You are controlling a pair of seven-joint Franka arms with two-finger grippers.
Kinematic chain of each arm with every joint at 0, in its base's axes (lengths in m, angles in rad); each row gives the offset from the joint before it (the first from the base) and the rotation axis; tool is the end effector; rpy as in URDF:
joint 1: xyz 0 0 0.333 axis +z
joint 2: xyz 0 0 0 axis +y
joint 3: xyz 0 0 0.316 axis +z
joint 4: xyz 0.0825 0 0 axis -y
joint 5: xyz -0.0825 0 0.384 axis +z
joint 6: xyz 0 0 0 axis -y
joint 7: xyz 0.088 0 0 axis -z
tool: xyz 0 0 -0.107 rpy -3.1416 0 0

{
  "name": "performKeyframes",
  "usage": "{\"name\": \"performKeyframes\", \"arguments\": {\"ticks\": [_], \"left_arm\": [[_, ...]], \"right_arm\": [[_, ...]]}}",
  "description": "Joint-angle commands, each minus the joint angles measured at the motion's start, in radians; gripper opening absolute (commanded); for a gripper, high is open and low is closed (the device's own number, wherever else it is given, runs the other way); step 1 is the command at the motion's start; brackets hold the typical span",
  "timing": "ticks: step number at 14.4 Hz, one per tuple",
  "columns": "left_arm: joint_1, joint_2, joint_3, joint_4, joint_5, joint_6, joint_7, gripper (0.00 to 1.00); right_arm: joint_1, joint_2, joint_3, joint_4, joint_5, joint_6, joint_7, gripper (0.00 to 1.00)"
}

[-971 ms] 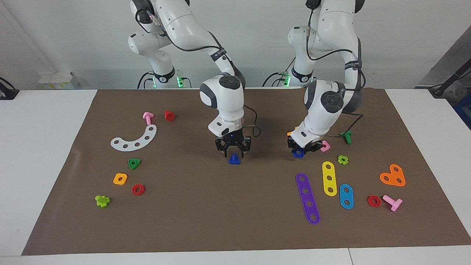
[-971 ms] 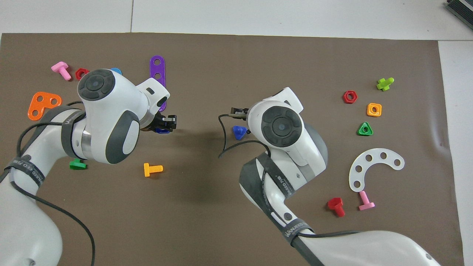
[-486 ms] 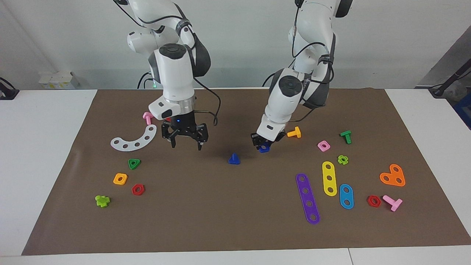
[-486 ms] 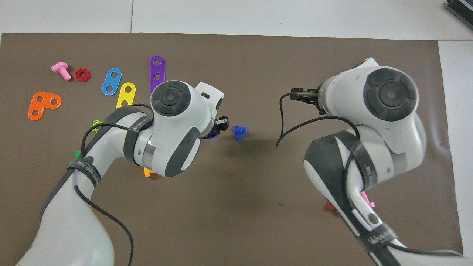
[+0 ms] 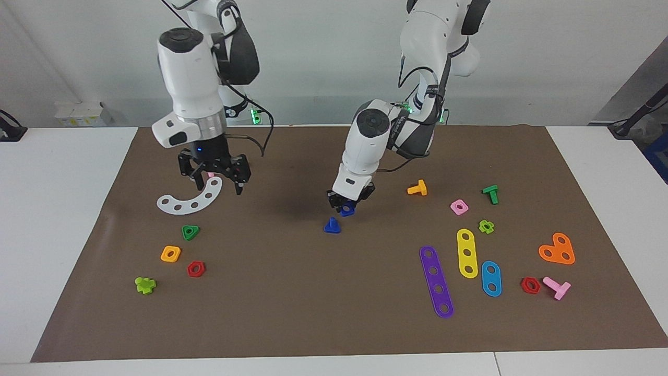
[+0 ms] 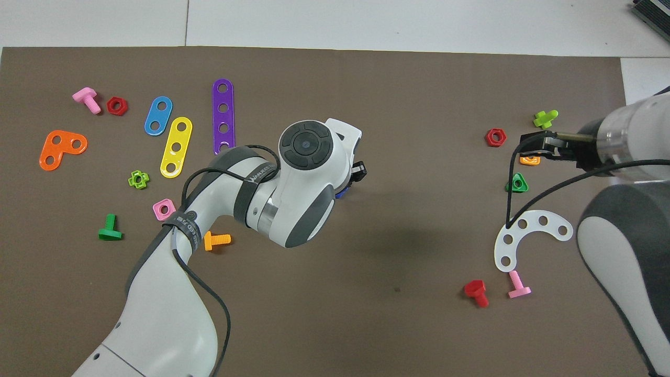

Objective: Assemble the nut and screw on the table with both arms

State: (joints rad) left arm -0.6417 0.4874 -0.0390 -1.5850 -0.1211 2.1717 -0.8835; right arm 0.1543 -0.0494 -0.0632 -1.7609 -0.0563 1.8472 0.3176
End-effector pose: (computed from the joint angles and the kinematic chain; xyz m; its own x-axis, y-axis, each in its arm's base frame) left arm 0.5400 -0.4385 0.3641 0.9634 0.2657 -0.0359 0.2680 -0.9514 0.1518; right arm 0.5584 0.0458 0.5865 0.9669 -0.2105 0.1445 -0.2138 -0.9768 0.0079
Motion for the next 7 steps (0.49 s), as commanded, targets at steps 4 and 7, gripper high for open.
{"name": "performKeyframes", "arguments": {"ticks": [4, 7], "left_arm": [[-0.027, 0.023, 0.017, 0.007, -0.011, 0.06, -0.012, 0.0], [-0.024, 0.023, 0.019, -0.01, -0.006, 0.059, -0.011, 0.0]], "right_arm": [[-0.093, -0.009, 0.005, 0.228, 0.023, -0.274, -0.117, 1.0], [-0.111, -0.006, 0.005, 0.228, 0.021, -0.319, -0.135, 1.0]]}}
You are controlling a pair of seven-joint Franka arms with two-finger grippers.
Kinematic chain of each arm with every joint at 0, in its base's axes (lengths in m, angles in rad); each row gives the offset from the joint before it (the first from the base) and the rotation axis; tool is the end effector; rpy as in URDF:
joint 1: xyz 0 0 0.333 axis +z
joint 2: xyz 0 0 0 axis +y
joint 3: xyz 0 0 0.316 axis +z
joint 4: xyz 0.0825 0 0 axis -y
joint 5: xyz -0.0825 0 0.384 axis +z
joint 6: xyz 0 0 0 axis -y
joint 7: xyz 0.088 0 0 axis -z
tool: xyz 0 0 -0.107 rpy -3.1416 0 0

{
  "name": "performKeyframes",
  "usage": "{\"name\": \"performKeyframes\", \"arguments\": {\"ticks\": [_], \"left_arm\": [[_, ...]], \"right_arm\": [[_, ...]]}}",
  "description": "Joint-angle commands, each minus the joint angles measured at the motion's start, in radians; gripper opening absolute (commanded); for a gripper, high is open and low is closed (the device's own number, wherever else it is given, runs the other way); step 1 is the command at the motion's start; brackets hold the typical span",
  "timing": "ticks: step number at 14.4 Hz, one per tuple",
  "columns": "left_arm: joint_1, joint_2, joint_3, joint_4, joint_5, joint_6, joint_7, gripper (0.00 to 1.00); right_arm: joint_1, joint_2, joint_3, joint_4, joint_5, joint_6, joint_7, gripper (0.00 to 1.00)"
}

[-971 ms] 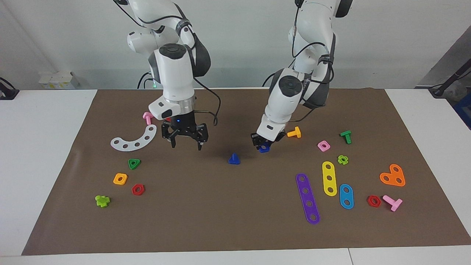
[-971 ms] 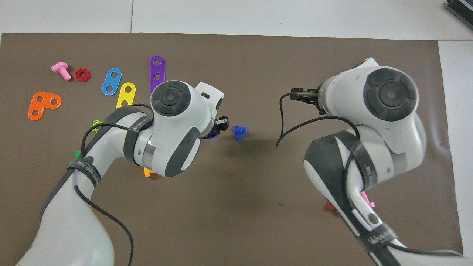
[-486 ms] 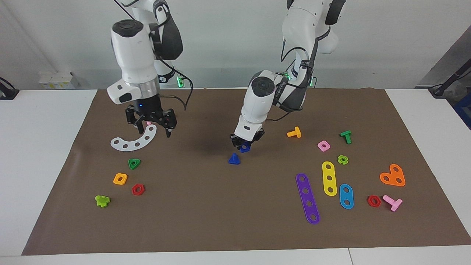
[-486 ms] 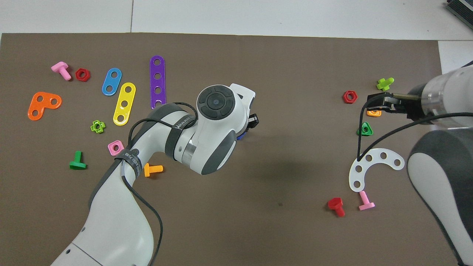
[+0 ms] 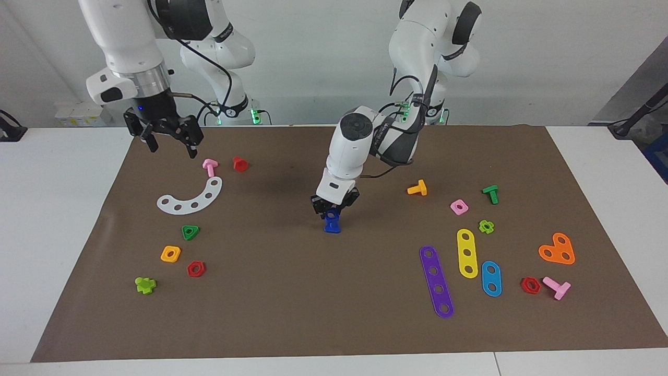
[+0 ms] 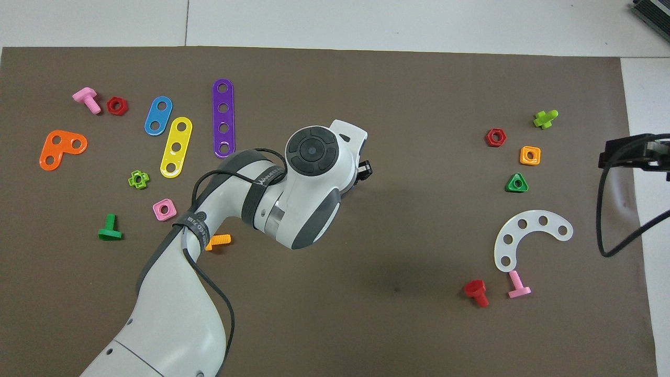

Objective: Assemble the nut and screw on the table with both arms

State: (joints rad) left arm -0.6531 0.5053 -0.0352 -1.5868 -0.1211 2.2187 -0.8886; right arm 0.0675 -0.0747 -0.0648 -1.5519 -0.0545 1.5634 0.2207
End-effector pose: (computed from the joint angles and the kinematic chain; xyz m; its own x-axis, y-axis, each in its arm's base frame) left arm 0.5405 -0.4451 0.3553 0.9633 0.2679 -0.0179 0.2670 -0.9484 0.1710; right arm 0.5302 -0.0060 0.6733 0.9716 -0.2166 0.0947 -0.2203 -0.9750 0.0294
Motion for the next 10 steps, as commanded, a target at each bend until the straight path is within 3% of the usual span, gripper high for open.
{"name": "performKeyframes", "arguments": {"ticks": [1, 10], "left_arm": [[-0.013, 0.004, 0.017, -0.013, -0.006, 0.013, -0.007, 0.0], [-0.037, 0.025, 0.018, -0.062, 0.018, 0.067, -0.01, 0.0]], "right_arm": [[-0.028, 0.026, 0.007, 0.016, 0.022, -0.042, -0.064, 1.0], [-0.021, 0.01, 0.007, -0.057, 0.038, -0.019, -0.116, 1.0]]}}
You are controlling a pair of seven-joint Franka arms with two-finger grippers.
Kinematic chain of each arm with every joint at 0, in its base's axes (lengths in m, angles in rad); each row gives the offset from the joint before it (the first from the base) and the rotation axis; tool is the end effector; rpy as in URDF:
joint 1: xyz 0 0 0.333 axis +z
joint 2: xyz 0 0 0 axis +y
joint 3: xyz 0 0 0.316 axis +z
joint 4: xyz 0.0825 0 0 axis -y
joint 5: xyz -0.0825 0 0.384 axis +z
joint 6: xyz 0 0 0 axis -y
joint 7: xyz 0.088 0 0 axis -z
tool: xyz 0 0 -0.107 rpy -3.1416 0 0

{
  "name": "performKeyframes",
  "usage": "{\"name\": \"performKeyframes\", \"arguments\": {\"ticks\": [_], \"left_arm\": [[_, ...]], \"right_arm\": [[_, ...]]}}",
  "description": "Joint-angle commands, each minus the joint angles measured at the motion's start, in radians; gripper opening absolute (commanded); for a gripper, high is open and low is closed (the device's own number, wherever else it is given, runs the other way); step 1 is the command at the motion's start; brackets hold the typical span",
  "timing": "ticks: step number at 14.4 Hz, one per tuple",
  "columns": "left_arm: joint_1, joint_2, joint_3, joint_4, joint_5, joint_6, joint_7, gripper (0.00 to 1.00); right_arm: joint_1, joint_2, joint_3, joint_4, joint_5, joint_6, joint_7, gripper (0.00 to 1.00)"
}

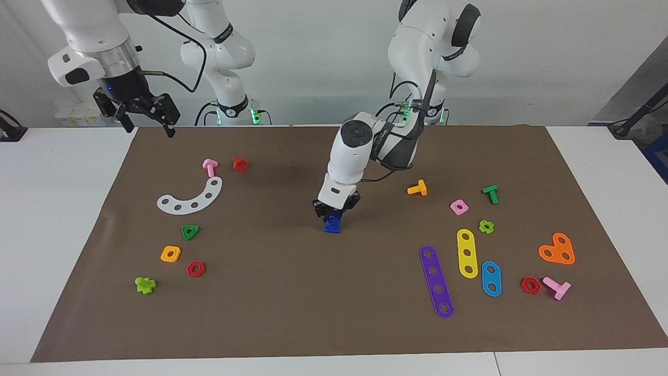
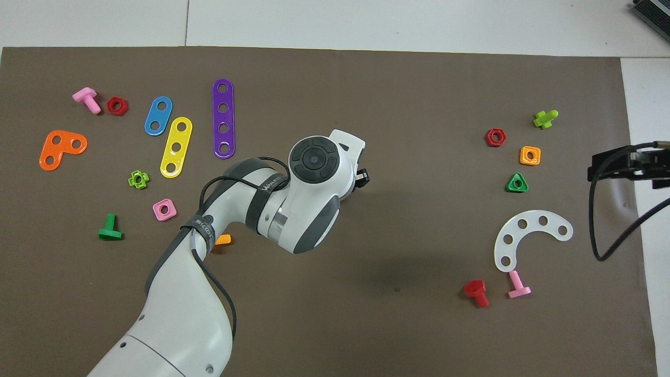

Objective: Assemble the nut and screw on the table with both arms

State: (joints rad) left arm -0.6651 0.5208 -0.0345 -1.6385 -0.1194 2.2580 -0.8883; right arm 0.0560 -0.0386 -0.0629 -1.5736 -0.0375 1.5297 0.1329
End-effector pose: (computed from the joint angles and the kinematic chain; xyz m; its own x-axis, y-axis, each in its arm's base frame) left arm 0.5295 -0.4459 0.3241 0.9651 0.2600 -0.0310 0.2617 -0.9541 0.1460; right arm 0.5385 -0.0086 0.6407 0.9900 -0.1407 -0.0007 -0.1406 -0.9894 0.0355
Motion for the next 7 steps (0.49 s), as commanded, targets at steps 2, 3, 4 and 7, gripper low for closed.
{"name": "performKeyframes", "arguments": {"ticks": [2, 3, 4, 7], "left_arm": [[-0.025, 0.01, 0.021, -0.004, 0.021, 0.018, -0.009, 0.36], [-0.025, 0.01, 0.021, 0.0, 0.043, 0.017, -0.009, 0.72], [-0.024, 0.01, 0.019, 0.005, 0.066, 0.012, -0.008, 1.0], [-0.008, 0.016, 0.021, 0.063, 0.072, -0.076, -0.001, 1.0]], "right_arm": [[-0.01, -0.026, 0.005, -0.036, 0.021, 0.015, -0.053, 1.0], [-0.008, -0.027, 0.005, -0.036, 0.021, 0.015, -0.053, 1.0], [-0.007, -0.027, 0.006, -0.037, 0.021, 0.015, -0.052, 1.0], [-0.007, -0.027, 0.006, -0.039, 0.021, 0.017, -0.052, 1.0]]}}
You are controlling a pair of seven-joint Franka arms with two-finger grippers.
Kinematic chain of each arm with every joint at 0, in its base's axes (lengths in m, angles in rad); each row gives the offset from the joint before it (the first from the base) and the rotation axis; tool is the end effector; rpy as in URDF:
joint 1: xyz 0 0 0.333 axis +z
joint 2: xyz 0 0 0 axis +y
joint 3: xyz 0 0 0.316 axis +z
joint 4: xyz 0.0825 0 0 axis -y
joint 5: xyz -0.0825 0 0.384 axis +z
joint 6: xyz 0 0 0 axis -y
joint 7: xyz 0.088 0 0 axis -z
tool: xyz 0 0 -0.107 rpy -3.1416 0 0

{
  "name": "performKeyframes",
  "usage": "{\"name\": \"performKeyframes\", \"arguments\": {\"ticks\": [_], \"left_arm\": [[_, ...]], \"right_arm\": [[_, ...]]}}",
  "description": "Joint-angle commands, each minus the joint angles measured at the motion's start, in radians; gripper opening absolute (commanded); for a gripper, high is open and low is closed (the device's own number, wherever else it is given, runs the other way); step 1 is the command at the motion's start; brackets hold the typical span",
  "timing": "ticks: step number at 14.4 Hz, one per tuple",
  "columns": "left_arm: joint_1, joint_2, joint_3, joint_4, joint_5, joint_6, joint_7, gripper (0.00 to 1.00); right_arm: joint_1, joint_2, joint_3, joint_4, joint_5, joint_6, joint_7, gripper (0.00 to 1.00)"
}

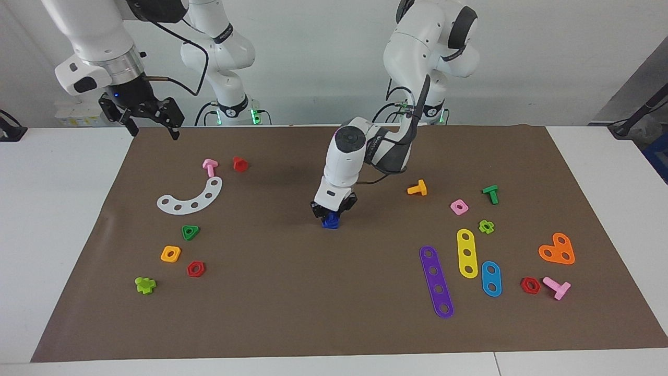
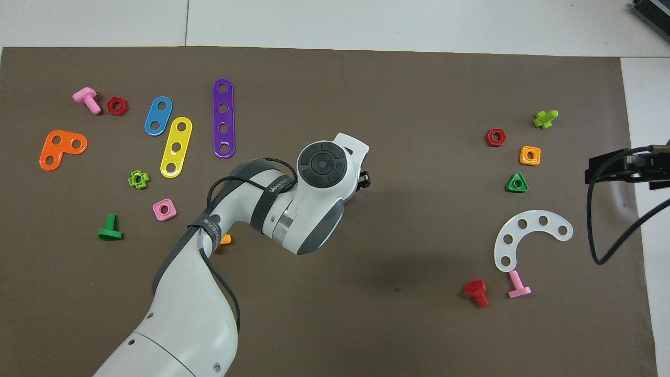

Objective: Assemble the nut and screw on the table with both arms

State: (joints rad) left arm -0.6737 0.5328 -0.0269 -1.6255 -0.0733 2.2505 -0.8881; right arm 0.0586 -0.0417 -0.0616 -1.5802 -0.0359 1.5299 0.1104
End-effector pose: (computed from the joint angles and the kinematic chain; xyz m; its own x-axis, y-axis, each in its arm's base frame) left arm 0.5311 -0.4474 0.3209 0.9725 0.2331 -0.0010 0.2316 -0.9657 0.1170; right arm 0.5375 -0.0063 0.6393 0.9934 -0.1145 -0.0049 -0.1142 -0.9929 0.0341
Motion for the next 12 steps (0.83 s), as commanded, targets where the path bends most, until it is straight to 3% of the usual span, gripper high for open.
{"name": "performKeyframes", "arguments": {"ticks": [1, 4, 10, 12], "left_arm": [[0.012, 0.003, 0.013, 0.074, 0.026, -0.107, 0.001, 1.0], [0.115, -0.052, 0.01, 0.122, 0.036, -0.213, 0.059, 1.0], [0.376, -0.238, 0.012, 0.079, 0.021, -0.494, 0.608, 1.0], [0.457, -0.293, 0.013, 0.015, 0.021, -0.517, 0.774, 1.0]], "right_arm": [[-0.01, -0.024, 0.005, -0.032, 0.019, 0.016, -0.031, 1.0], [-0.008, -0.024, 0.005, -0.032, 0.019, 0.016, -0.029, 1.0], [-0.005, -0.024, 0.005, -0.032, 0.019, 0.016, -0.029, 1.0], [-0.003, -0.024, 0.005, -0.032, 0.019, 0.016, -0.029, 1.0]]}}
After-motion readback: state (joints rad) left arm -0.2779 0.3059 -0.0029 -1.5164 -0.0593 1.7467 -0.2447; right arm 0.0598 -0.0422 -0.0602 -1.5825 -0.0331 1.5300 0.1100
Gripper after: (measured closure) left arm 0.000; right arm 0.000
